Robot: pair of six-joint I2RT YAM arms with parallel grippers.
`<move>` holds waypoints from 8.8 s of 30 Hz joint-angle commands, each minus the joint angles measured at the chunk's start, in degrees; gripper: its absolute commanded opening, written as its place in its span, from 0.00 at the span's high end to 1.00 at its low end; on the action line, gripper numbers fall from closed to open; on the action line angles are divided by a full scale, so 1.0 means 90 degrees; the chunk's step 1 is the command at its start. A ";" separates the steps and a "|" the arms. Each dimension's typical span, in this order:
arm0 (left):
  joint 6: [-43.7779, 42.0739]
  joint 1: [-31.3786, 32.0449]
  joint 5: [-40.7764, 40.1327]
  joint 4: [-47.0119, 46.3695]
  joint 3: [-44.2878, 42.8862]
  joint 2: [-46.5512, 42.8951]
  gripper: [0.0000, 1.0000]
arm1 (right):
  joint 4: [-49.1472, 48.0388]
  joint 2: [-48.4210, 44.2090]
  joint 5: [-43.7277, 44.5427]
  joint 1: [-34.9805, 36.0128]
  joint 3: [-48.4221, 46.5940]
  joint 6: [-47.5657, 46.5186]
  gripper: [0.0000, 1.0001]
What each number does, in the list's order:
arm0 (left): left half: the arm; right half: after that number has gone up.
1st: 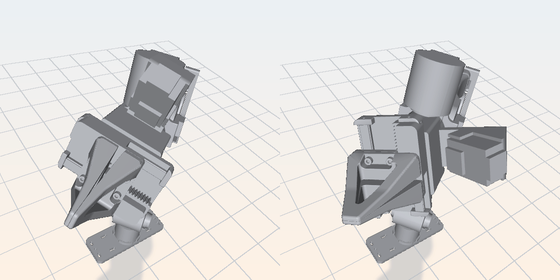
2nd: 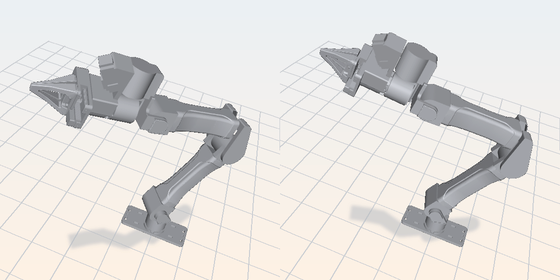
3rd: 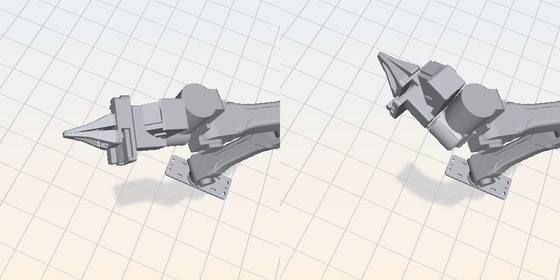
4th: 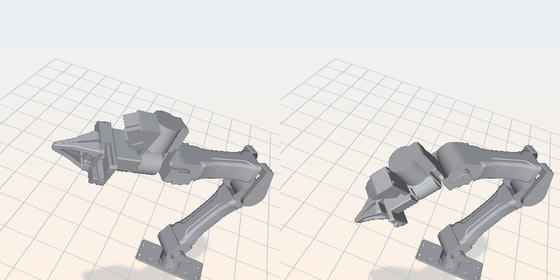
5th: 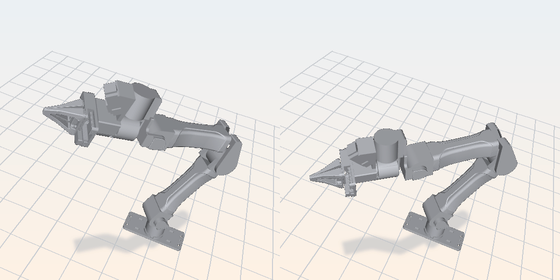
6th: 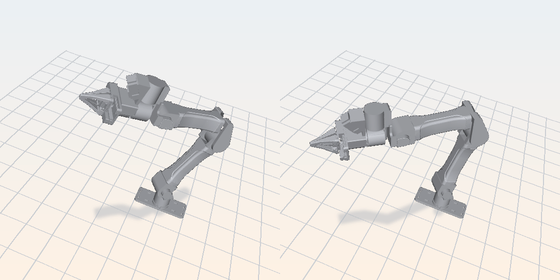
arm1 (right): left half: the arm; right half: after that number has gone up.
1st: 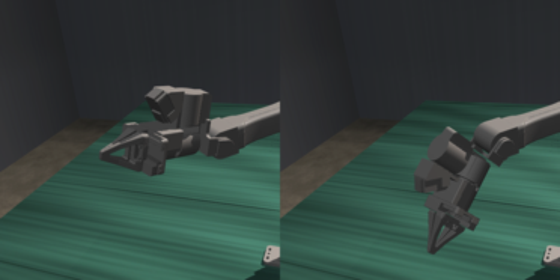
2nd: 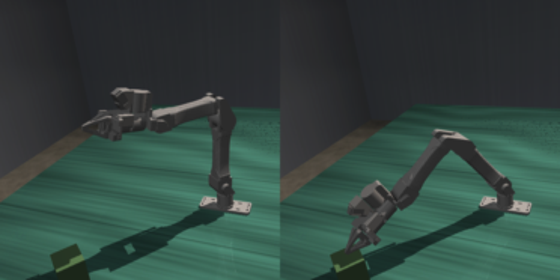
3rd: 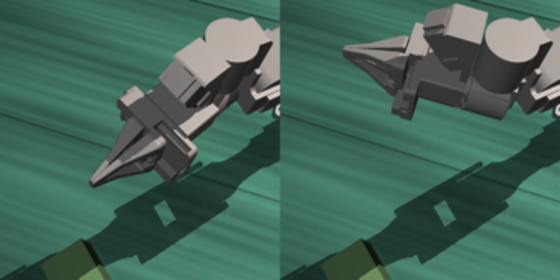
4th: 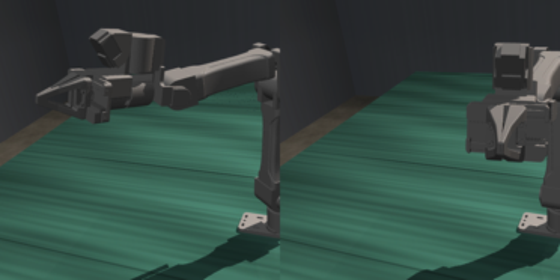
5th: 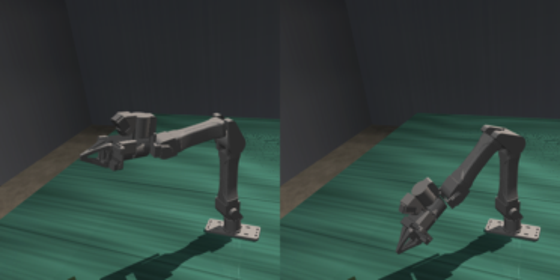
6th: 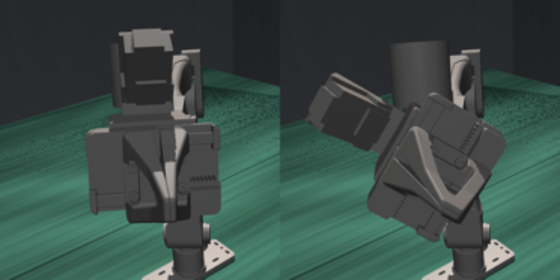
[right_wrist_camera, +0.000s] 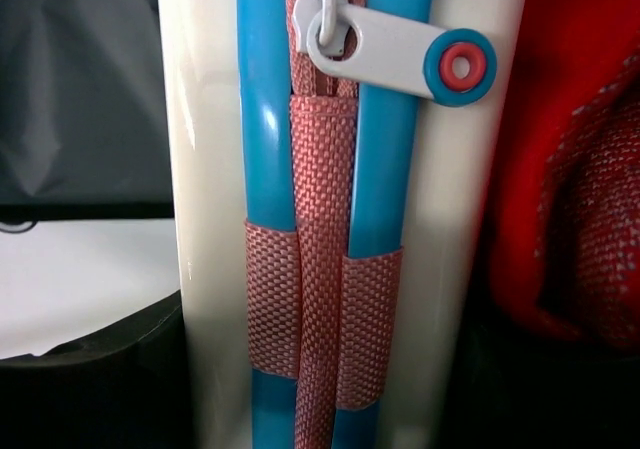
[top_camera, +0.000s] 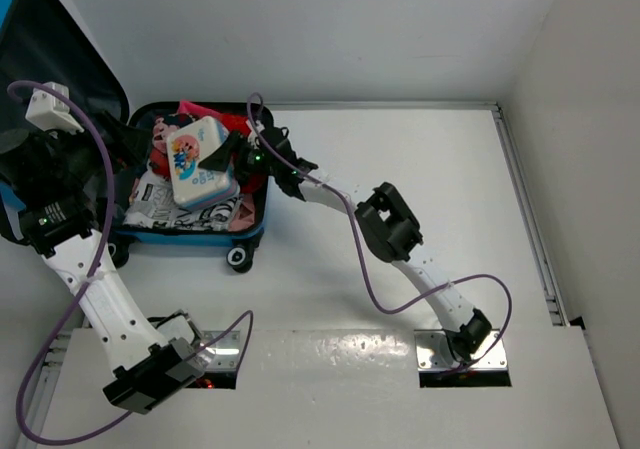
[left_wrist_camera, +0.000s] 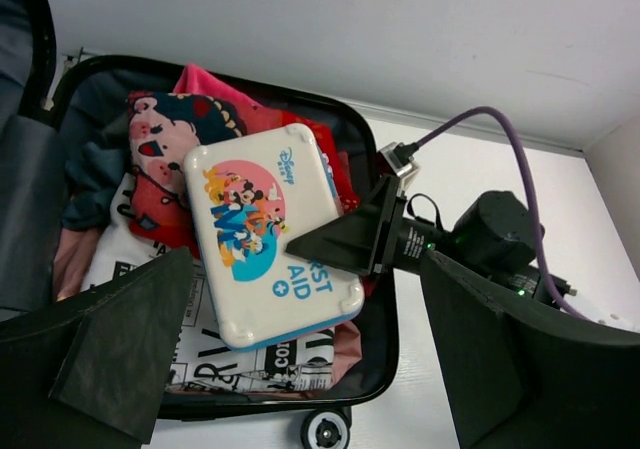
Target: Pack the luggage
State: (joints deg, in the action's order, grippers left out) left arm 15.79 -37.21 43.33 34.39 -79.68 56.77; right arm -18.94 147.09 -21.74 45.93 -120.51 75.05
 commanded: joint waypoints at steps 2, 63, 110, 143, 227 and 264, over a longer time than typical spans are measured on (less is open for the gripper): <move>-0.0240 -0.0016 -0.0137 0.0270 -0.0433 -0.0166 0.01 | -0.0435 0.0307 0.0550 0.0180 -0.0039 0.0304 0.73; -0.5514 0.1897 -0.8488 0.0163 -0.5894 0.4659 0.44 | 0.2085 -0.4653 0.0462 -0.1978 0.3067 -0.4198 0.23; -0.8366 0.2130 -0.9289 -0.2356 -0.5053 0.5352 0.63 | 0.2036 -0.5034 0.0257 -0.2555 0.3751 -0.4159 0.23; -0.3692 0.6474 -0.9934 -0.1431 -0.4665 0.3567 0.04 | 0.2456 -0.6206 0.0103 -0.3025 0.5538 -0.4850 0.32; -0.4789 -0.0533 -0.3165 0.1900 -0.1761 0.5966 0.46 | 0.4018 -0.6470 0.1537 -0.0103 0.5372 -0.5301 0.07; -0.2956 0.2308 -0.3046 0.0876 0.0230 0.4483 0.26 | 0.5795 -0.5992 0.3627 -0.0992 0.5208 -0.6600 0.92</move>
State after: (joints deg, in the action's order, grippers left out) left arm -11.33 -17.91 13.61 42.22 -77.71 99.68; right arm 34.24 91.79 9.34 39.09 -71.00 16.99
